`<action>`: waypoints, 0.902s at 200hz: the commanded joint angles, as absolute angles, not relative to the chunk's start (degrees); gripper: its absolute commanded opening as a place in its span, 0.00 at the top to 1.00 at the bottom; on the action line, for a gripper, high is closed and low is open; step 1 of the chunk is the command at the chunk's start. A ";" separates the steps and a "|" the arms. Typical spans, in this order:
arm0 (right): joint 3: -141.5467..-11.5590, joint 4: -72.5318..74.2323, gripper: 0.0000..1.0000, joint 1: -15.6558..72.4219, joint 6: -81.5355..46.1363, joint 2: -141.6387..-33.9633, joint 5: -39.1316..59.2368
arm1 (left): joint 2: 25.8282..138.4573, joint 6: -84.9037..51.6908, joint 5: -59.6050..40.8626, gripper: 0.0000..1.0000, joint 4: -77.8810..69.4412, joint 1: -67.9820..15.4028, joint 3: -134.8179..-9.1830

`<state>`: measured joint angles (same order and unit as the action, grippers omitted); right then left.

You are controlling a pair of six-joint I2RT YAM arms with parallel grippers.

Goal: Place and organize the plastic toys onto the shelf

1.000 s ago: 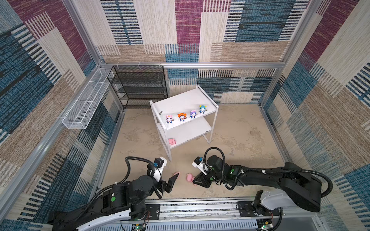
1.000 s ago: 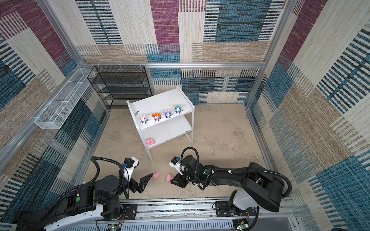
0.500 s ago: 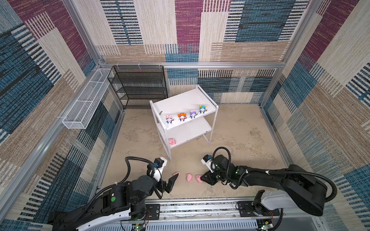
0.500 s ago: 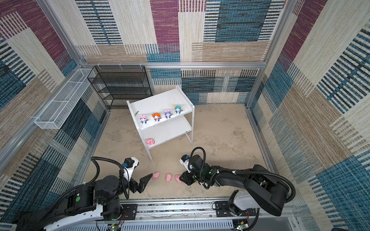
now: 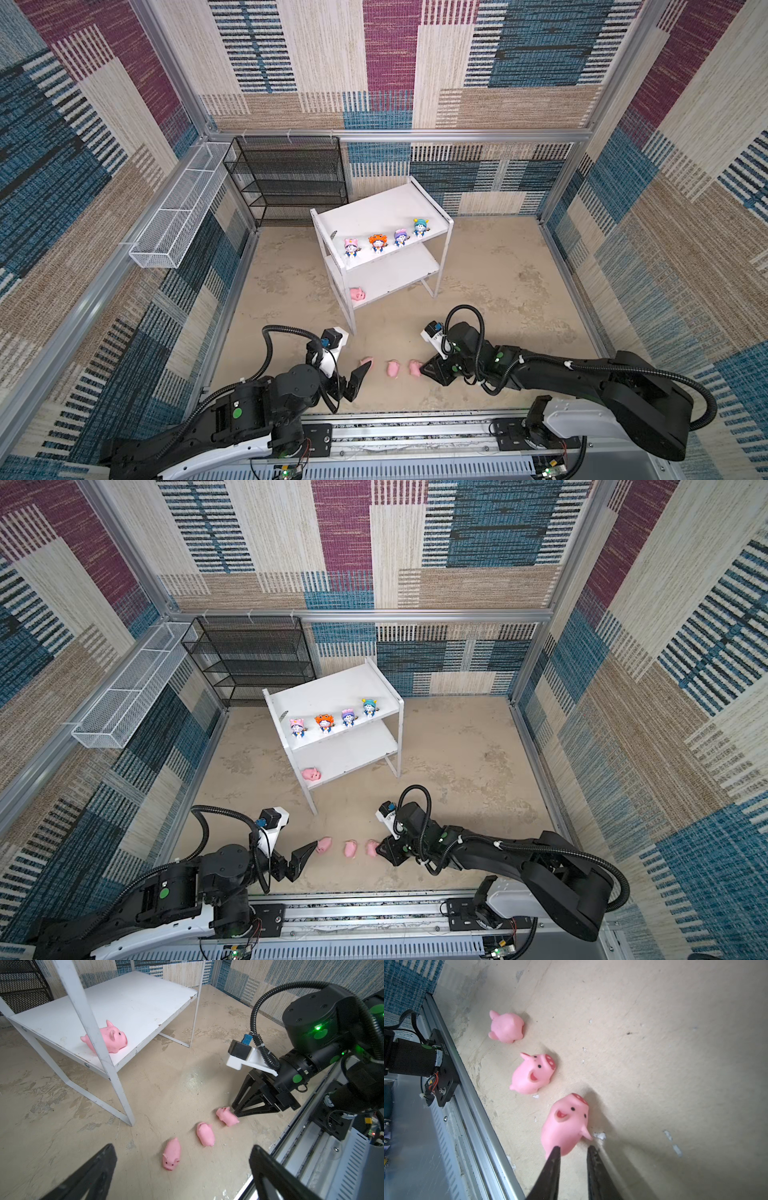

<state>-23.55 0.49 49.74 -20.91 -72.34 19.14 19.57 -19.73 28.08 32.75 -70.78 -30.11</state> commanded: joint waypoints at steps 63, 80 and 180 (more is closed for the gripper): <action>-25.89 2.49 0.74 49.83 -20.03 -74.25 21.85 | 19.97 -19.35 27.87 0.00 30.81 -70.80 -30.15; -26.34 3.83 0.74 49.83 -20.08 -75.66 22.95 | 19.96 -19.44 27.95 0.00 30.90 -70.75 -30.10; -30.41 7.03 0.75 55.93 -22.23 -81.35 24.65 | 19.42 -19.77 27.87 0.00 31.20 -70.75 -29.96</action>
<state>-29.76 4.89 54.68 -20.88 -80.79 24.01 19.49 -19.73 28.05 32.34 -70.78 -30.06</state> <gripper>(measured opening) 0.258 0.998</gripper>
